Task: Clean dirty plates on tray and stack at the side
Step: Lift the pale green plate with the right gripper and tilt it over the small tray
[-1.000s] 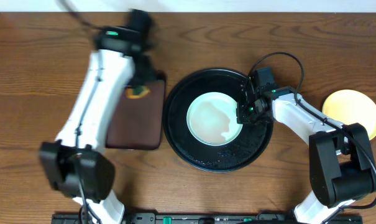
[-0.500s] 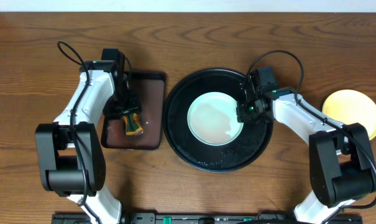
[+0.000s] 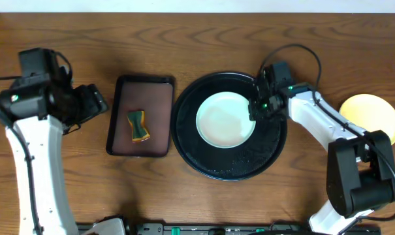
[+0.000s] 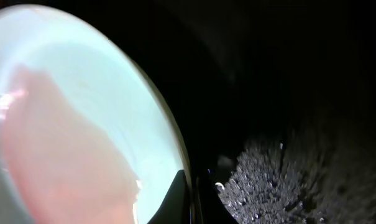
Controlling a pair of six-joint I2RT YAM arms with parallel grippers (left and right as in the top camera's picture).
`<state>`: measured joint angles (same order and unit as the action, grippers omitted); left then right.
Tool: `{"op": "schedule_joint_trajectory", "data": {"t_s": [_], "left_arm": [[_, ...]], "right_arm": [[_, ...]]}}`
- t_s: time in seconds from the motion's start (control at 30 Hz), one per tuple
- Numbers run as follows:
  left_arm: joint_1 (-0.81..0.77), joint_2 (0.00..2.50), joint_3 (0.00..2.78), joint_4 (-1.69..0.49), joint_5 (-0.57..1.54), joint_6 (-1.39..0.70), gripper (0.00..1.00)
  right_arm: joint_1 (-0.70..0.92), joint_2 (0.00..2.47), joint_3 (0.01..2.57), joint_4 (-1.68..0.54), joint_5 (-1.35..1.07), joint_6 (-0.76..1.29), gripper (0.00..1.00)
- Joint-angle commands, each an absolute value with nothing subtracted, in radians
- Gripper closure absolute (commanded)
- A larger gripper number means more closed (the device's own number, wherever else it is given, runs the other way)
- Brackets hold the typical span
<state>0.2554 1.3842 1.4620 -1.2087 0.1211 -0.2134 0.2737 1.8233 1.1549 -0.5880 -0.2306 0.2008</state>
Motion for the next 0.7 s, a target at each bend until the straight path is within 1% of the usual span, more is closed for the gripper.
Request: {"op": "schedule_joint_trajectory", "data": {"t_s": [0.0,0.2,0.23,0.27,0.47,0.5,0.6,0.67], "left_arm": [[0.286,1.35,1.472,-1.215,0.112,-0.221,0.15],[0.286,1.346,1.471,-1.215,0.112,-0.222,0.15],[0.286,1.346,1.471,-1.215,0.112,-0.222,0.15],[0.286,1.346,1.471,-1.215,0.112,-0.222,0.15],[0.286,1.346,1.471,-1.215,0.112,-0.221,0.14],[0.286,1.346,1.471,-1.215,0.112,-0.222,0.14],[0.286,1.346,1.471,-1.215,0.112,-0.222,0.14],[0.286,1.346,1.471,-1.215,0.112,-0.222,0.14]], "right_arm": [[0.317,1.729,1.287,-0.611,-0.226,0.152,0.99],[0.428,1.706,1.469,-0.623,-0.212,0.163,0.99],[0.45,1.706,1.481,-0.604,-0.209,0.183,0.99],[0.516,1.707,1.488,-0.513,-0.204,0.231,0.99],[0.675,1.763,1.488,-0.359,-0.008,0.226,0.99],[0.698,1.779,1.488,-0.335,0.021,0.205,0.99],[0.781,1.864,1.488,-0.2,0.154,-0.013,0.99],[0.807,1.887,1.488,-0.138,0.159,-0.135,0.99]]}}
